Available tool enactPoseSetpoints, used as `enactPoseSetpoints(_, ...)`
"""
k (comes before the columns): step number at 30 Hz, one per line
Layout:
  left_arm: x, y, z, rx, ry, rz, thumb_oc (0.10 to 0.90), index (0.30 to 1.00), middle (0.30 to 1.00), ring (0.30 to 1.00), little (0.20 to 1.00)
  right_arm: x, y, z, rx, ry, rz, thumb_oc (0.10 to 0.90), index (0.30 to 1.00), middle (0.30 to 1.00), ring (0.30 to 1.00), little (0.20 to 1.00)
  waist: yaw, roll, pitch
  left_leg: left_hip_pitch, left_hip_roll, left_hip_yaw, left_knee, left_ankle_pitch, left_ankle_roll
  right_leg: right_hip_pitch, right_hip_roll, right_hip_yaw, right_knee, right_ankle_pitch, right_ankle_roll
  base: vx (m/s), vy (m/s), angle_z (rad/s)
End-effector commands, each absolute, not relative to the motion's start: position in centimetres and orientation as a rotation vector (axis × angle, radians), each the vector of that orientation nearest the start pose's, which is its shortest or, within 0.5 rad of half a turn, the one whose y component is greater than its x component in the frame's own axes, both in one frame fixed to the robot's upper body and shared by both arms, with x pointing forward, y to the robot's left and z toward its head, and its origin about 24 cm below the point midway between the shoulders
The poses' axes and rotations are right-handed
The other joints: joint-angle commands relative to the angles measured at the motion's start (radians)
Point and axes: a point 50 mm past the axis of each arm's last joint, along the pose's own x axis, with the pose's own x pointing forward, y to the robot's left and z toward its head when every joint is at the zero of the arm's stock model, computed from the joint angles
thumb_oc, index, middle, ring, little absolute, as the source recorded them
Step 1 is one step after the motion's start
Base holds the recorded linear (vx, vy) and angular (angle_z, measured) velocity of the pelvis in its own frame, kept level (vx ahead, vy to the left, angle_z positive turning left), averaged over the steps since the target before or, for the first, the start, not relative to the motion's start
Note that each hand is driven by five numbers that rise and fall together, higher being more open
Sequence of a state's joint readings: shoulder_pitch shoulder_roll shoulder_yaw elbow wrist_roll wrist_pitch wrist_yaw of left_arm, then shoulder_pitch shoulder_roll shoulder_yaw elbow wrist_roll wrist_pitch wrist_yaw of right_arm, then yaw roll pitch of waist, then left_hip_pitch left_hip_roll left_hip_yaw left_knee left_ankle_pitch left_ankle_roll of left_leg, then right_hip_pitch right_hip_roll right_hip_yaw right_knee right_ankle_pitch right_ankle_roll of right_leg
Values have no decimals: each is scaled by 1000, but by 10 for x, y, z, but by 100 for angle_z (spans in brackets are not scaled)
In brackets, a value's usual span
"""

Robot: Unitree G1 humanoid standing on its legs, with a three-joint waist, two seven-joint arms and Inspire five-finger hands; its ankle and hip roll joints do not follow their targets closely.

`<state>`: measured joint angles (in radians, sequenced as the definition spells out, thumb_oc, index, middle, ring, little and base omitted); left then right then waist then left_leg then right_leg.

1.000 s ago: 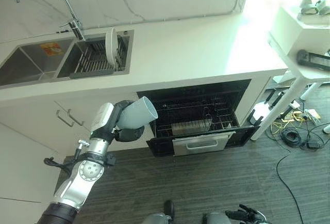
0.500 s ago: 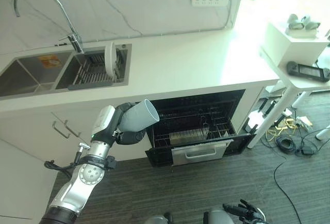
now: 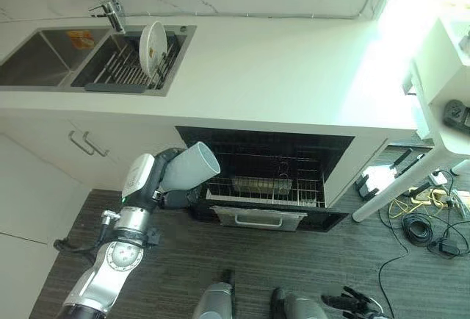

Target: Place the dishes in the dishwasher.

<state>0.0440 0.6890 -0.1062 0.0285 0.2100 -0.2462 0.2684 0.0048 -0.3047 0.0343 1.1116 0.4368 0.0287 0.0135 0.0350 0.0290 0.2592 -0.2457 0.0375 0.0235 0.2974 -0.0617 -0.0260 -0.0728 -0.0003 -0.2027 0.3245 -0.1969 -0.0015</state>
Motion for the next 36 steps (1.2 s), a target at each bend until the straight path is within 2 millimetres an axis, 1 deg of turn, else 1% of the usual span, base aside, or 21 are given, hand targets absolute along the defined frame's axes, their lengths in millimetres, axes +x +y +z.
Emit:
enactPoseSetpoints(1, 262, 239, 158, 816, -595, 129, 400, 300, 300, 300, 300, 120, -261, -139, 160, 966, -352, 800, 900, 900, 900, 900, -36, 28, -51, 87, 70, -23, 3, -89, -41, 13, -109, 56, -25, -9, 121, 187, 189, -14)
enactPoseSetpoints(3, 263, 237, 157, 808, -597, 116, 400, 300, 300, 300, 300, 135, -254, -133, 181, 889, -342, 800, 900, 900, 900, 900, -42, 28, -66, 93, 80, -8, 3, -103, -47, 16, -131, 45, -25, -13, 132, 112, 91, -21)
enactPoseSetpoints(4, 263, 236, 157, 808, -598, 115, 400, 300, 300, 300, 300, 136, -254, -132, 181, 886, -342, 800, 900, 900, 900, 900, -42, 28, -66, 93, 80, -7, 3, -103, -46, 16, -132, 46, -25, -13, 133, 83, 52, -7)
enactPoseSetpoints(7, 261, 232, 153, 802, -598, 87, 400, 300, 300, 300, 300, 153, -248, -123, 228, 799, -370, 800, 900, 900, 900, 900, -44, 24, -77, 109, 68, -3, 3, -128, -39, 19, -144, 58, -25, -17, 141, 104, 79, -6)
enactPoseSetpoints(8, 264, 233, 150, 797, -591, 81, 400, 300, 300, 300, 300, 161, -253, -119, 276, 775, -414, 800, 900, 900, 900, 900, -48, 22, -85, 118, 64, 3, 3, -135, -37, 22, -144, 68, -25, -19, 148, 105, 88, -18)
enactPoseSetpoints(9, 266, 233, 152, 794, -591, 84, 400, 300, 300, 300, 300, 163, -255, -116, 293, 770, -427, 800, 900, 900, 900, 900, -53, 20, -89, 120, 70, 16, 3, -136, -37, 19, -147, 69, -25, -15, 150, 77, 75, -24)
enactPoseSetpoints(12, 264, 235, 155, 778, -591, 116, 400, 300, 300, 300, 300, 148, -266, -115, 296, 732, -470, 800, 900, 900, 900, 900, -84, 13, -96, 134, 74, 53, 3, -157, -24, 6, -152, 89, -25, -9, 158, 14, 76, -29)
enactPoseSetpoints(15, 259, 239, 159, 708, -592, 116, 400, 300, 300, 300, 300, 130, -275, -112, 314, 646, -535, 800, 900, 900, 900, 900, -112, 3, -91, 145, 74, 82, 3, -171, -15, -13, -161, 113, -25, 4, 173, -22, 45, -32)
enactPoseSetpoints(19, 259, 241, 159, 628, -576, 105, 400, 300, 300, 300, 300, 117, -291, -102, 393, 481, -653, 800, 900, 900, 900, 900, -145, -5, -97, 155, 75, 117, 3, -188, -4, -36, -170, 135, -25, 17, 189, -32, 36, -33)
enactPoseSetpoints(21, 260, 241, 158, 601, -574, 96, 400, 300, 300, 300, 300, 116, -297, -96, 381, 413, -678, 800, 900, 900, 900, 900, -154, -8, -101, 161, 72, 129, 3, -197, 4, -42, -172, 144, -25, 20, 193, -13, 18, -22)
enactPoseSetpoints(22, 260, 241, 158, 598, -574, 94, 400, 300, 300, 300, 300, 115, -297, -95, 377, 406, -682, 800, 900, 900, 900, 900, -154, -8, -102, 161, 71, 131, 3, -198, 5, -43, -172, 145, -25, 20, 193, -37, 30, -28)
enactPoseSetpoints(23, 258, 240, 159, 576, -595, 84, 400, 300, 300, 300, 300, 118, -307, -80, 329, 300, -713, 800, 900, 900, 900, 900, -171, -12, -105, 168, 67, 143, 3, -206, 13, -52, -172, 162, -25, 26, 197, -43, 35, -24)
enactPoseSetpoints(27, 256, 242, 161, 519, -614, 82, 400, 300, 300, 300, 300, 118, -316, -63, 323, 188, -767, 800, 900, 900, 900, 900, -190, -15, -111, 178, 66, 164, 3, -214, 18, -59, -172, 177, -25, 30, 201, -31, 28, -32)
enactPoseSetpoints(29, 254, 242, 160, 436, -632, 86, 400, 300, 300, 300, 300, 120, -324, -44, 322, 56, -787, 800, 900, 900, 900, 900, -212, -18, -116, 194, 69, 188, 3, -220, 21, -63, -171, 189, -25, 35, 204, -27, 30, -21)
enactPoseSetpoints(30, 253, 241, 160, 413, -639, 86, 400, 300, 300, 300, 300, 122, -324, -38, 323, 22, -782, 800, 900, 900, 900, 900, -217, -20, -117, 198, 69, 194, 3, -222, 22, -64, -171, 192, -25, 37, 204, -23, 17, -25)
enactPoseSetpoints(33, 251, 236, 155, 344, -644, 108, 400, 300, 300, 300, 300, 135, -323, -11, 288, -111, -709, 800, 900, 900, 900, 900, -231, -23, -120, 210, 67, 204, 3, -227, 25, -67, -170, 203, -25, 42, 205, -14, 7, -34)
enactPoseSetpoints(35, 250, 234, 150, 269, -638, 136, 400, 300, 300, 300, 300, 147, -315, 12, 236, -201, -617, 800, 900, 900, 900, 900, -240, -27, -122, 217, 65, 211, 3, -231, 29, -69, -170, 209, -25, 44, 205, -18, -8, -26)
enactPoseSetpoints(36, 249, 231, 146, 225, -638, 155, 400, 300, 300, 300, 300, 155, -310, 30, 225, -278, -538, 800, 900, 900, 900, 900, -248, -32, -124, 222, 65, 219, 3, -234, 31, -71, -170, 212, -25, 47, 206, -17, -16, -17)
